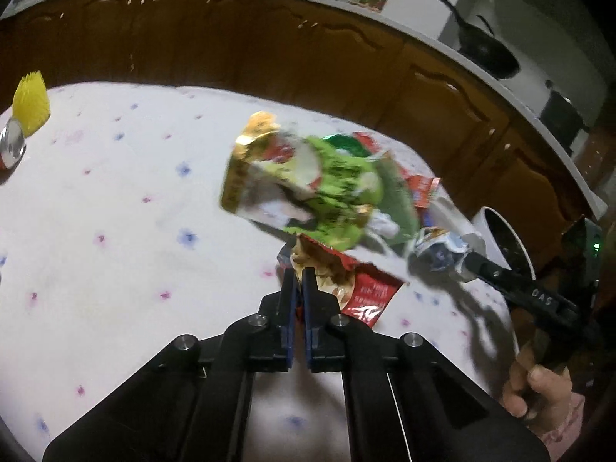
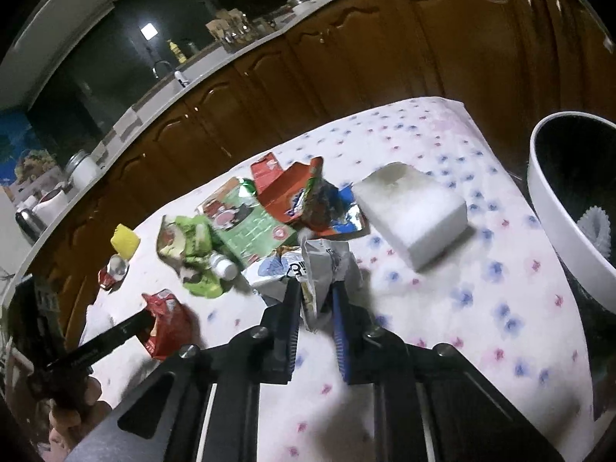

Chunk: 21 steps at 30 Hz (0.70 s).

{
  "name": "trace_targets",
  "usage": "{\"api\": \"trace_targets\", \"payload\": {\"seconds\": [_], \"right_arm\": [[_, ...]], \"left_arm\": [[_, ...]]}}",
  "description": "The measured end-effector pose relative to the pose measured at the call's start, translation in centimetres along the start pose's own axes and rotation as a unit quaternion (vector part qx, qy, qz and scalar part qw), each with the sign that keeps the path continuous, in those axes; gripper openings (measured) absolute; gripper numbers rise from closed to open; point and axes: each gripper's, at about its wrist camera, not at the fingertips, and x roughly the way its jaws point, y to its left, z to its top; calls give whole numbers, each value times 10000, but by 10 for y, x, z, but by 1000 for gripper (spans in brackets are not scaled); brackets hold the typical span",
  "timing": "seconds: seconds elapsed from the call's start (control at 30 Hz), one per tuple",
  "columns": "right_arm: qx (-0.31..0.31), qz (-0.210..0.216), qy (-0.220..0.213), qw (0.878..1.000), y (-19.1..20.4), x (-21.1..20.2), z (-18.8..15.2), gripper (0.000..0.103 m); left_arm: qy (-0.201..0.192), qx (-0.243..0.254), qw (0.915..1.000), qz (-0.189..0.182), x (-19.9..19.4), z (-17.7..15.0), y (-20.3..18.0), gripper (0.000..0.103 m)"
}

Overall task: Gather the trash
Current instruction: 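Grasp red wrapper with left tool while right tool grasps white foil wrapper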

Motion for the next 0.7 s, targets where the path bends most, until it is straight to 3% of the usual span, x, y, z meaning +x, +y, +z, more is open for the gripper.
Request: {"api": "trace_targets", "payload": {"seconds": [0.27,0.7], "right_arm": [[-18,7,-273,9996,-7,-49,-7,15],[346,-486,-776,9952,-63,-118,-9,15]], "left_arm": [[-194,393,9983,-387,-19,4,-49,1],[-154,1138,9889,-938,-6,1,-142,1]]}}
